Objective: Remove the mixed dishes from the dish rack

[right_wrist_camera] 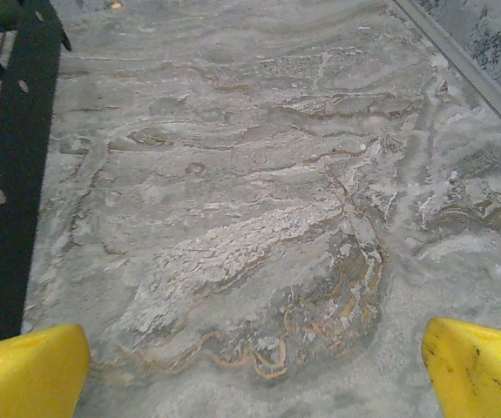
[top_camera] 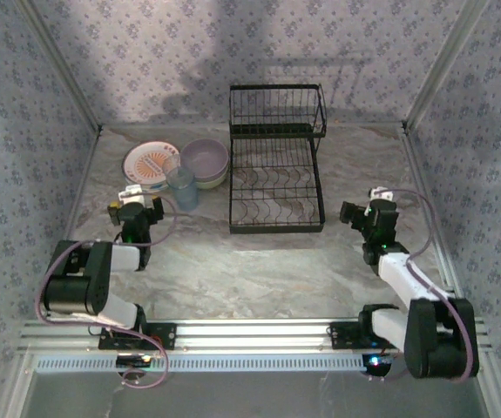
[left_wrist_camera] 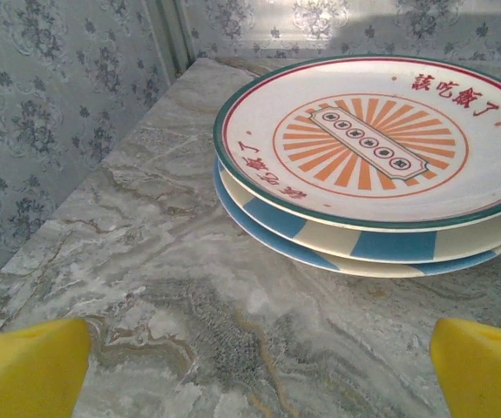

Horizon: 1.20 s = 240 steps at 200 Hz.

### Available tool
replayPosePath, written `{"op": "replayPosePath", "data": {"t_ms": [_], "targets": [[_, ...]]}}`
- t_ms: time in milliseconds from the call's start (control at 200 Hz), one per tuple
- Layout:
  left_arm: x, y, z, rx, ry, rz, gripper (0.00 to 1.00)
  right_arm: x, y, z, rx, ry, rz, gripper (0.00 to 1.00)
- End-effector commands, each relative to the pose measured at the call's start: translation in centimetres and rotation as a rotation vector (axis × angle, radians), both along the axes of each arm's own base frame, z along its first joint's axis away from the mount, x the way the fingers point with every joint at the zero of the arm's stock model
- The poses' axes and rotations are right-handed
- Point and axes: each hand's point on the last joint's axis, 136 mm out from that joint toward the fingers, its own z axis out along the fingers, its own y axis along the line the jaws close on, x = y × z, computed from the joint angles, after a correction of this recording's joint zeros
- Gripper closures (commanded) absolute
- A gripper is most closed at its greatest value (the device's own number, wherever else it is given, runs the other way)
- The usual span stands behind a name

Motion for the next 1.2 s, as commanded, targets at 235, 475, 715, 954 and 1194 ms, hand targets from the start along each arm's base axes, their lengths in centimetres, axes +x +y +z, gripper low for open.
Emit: {"op": "replayPosePath", "data": {"t_ms": [235, 475, 715, 954, 1194], "targets": [[1.0, -0.2, -0.2, -0.030, 0.018, -0.032, 0.01, 3.6, -0.8, 0.0, -0.106, -0.115, 0.009, 0.00], [1.0, -0.1, -0.2, -0.028, 0.014, -0.034, 0.01, 4.8, -0.5, -2.0, -0.114, -0.141, 0.054, 0.00], [1.2, -0.2, -0.3, -0.036, 0.025, -0.044, 0.01, 5.2, 0.4, -2.3, -0.118, -0.138, 0.107, 0.00], [1.3, -0.1, -0.4, -0.055, 0.029, -0.052, 0.01, 5.3, 0.2, -2.3, -0.107, -0.139, 0.109, 0.00], [1.3, -0.1, -0.4, -0.054, 0.028, -0.054, 0.01, 5.2, 0.4, -2.4, -0.107, -0.139, 0.115, 0.00]]}}
